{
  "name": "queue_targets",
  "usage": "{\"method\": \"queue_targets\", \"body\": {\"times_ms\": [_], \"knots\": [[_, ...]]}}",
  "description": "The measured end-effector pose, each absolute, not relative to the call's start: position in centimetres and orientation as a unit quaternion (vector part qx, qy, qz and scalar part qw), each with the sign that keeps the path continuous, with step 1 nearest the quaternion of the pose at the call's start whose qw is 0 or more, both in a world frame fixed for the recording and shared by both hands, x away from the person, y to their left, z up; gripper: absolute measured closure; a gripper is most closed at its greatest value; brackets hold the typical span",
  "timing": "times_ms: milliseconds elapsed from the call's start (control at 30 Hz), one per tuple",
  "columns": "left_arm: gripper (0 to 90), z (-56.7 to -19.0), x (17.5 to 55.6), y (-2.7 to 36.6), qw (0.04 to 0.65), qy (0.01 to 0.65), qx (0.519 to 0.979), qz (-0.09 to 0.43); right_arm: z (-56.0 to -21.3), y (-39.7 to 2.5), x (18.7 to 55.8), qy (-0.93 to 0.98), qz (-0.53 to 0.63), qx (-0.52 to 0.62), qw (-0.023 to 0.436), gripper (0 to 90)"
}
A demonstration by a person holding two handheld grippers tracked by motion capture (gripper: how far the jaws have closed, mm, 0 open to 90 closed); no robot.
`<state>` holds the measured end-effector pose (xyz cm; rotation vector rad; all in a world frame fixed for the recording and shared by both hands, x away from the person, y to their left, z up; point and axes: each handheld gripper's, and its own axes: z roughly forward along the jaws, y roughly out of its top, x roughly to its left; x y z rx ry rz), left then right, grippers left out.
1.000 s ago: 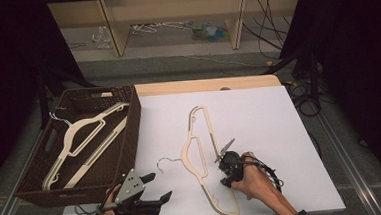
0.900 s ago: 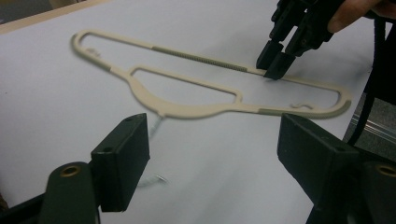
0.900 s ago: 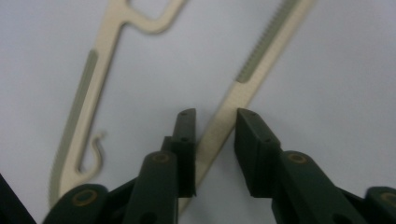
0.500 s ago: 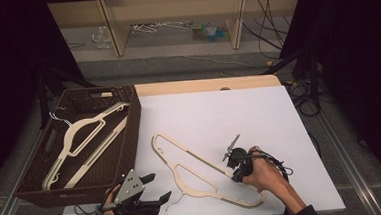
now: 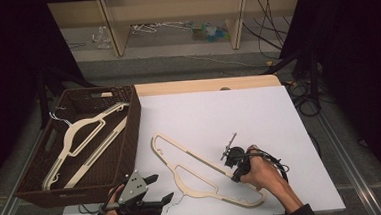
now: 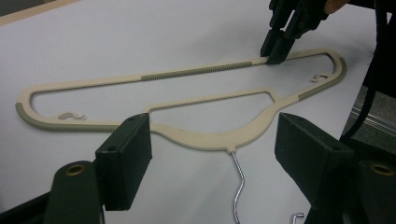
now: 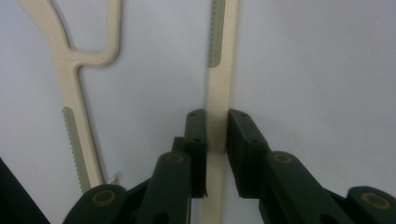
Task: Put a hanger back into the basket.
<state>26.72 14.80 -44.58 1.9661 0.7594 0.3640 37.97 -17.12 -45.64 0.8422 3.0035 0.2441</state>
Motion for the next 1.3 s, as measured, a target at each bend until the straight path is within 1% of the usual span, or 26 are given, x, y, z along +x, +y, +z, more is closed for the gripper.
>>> {"method": "queue_targets", "body": {"times_ms": [100,267,400,467,500,567,600,633,667,700,733,767,800,833,900,967,1033,1200,1233,1300], "knots": [[27.3,-44.6,26.8,14.9,0.478,0.311,0.807,0.152,-45.5,-16.4,37.7,0.962,0.056,0.268,0.016,78.2],[27.3,-44.8,26.8,14.8,0.473,0.308,0.812,0.150,-45.5,-16.2,37.6,0.965,0.051,0.256,0.024,79.4],[27.9,-45.1,27.1,14.5,0.462,0.296,0.822,0.151,-45.3,-16.1,37.6,0.967,0.053,0.249,0.023,80.2],[28.4,-45.5,27.4,14.2,0.450,0.283,0.832,0.158,-45.1,-16.2,37.7,0.969,0.053,0.239,0.025,80.2],[28.6,-45.8,27.8,14.0,0.421,0.264,0.850,0.175,-44.8,-16.2,37.7,0.969,0.052,0.239,0.025,80.2],[28.6,-46.0,28.0,13.8,0.409,0.257,0.857,0.180,-44.6,-16.2,37.8,0.971,0.051,0.234,0.027,80.2],[28.9,-46.6,28.2,13.4,0.401,0.244,0.863,0.187,-44.0,-16.5,37.9,0.973,0.046,0.224,0.042,80.2],[29.3,-46.6,28.2,13.4,0.401,0.244,0.863,0.187,-44.0,-16.5,37.9,0.973,0.046,0.224,0.042,80.2],[29.3,-46.6,28.3,13.3,0.386,0.232,0.875,0.178,-43.6,-16.5,37.9,0.972,0.046,0.227,0.041,80.2],[29.6,-46.9,28.2,12.9,0.383,0.228,0.875,0.188,-43.3,-16.5,37.8,0.971,0.044,0.229,0.049,80.2],[29.6,-47.0,28.3,12.7,0.377,0.220,0.880,0.186,-43.0,-16.7,38.0,0.974,0.037,0.216,0.060,80.2],[29.6,-47.3,28.4,12.4,0.378,0.214,0.881,0.190,-42.7,-16.7,37.9,0.973,0.038,0.221,0.054,80.1],[29.8,-47.5,28.5,11.8,0.363,0.196,0.888,0.203,-42.2,-16.7,37.8,0.972,0.035,0.224,0.059,80.1],[30.0,-47.5,28.5,11.8,0.363,0.196,0.888,0.203,-42.2,-16.7,37.8,0.972,0.035,0.224,0.059,80.1],[30.4,-47.8,28.7,11.3,0.353,0.183,0.893,0.210,-41.8,-16.8,37.8,0.976,0.032,0.203,0.075,80.1],[30.8,-48.1,28.8,10.8,0.349,0.180,0.896,0.205,-41.4,-16.9,37.8,0.977,0.031,0.196,0.076,80.1],[31.1,-48.3,29.0,10.4,0.344,0.171,0.898,0.213,-40.8,-16.9,37.7,0.977,0.031,0.194,0.085,80.1],[32.2,-48.6,29.3,9.4,0.332,0.149,0.905,0.220,-40.3,-17.1,37.7,0.977,0.031,0.191,0.086,80.1],[32.4,-48.7,29.3,9.1,0.321,0.139,0.910,0.225,-40.3,-17.2,37.7,0.977,0.031,0.192,0.087,80.0],[32.3,-48.8,29.4,8.8,0.323,0.131,0.909,0.228,-40.2,-17.3,37.7,0.977,0.031,0.189,0.088,80.0]]}}
